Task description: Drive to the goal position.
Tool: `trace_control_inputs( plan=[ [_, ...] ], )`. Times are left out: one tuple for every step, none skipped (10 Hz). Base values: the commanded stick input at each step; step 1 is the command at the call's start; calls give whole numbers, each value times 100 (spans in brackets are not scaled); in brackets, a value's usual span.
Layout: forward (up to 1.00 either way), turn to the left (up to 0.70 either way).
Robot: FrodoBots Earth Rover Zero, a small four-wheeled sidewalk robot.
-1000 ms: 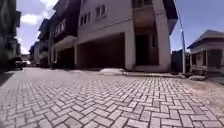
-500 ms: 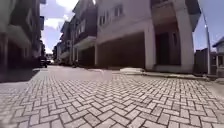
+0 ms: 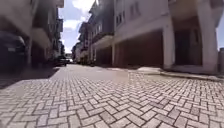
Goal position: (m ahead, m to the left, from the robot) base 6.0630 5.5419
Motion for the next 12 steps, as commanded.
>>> trace_control_inputs(
  plan=[
    [6, 0],
    [17, 0],
    [37, 0],
    [50, 0],
    [50, 0],
    [50, 0],
    [50, 0],
    [50, 0],
    [50, 0],
    [50, 0],
    [50, 0],
    [50, 0]
  ],
)
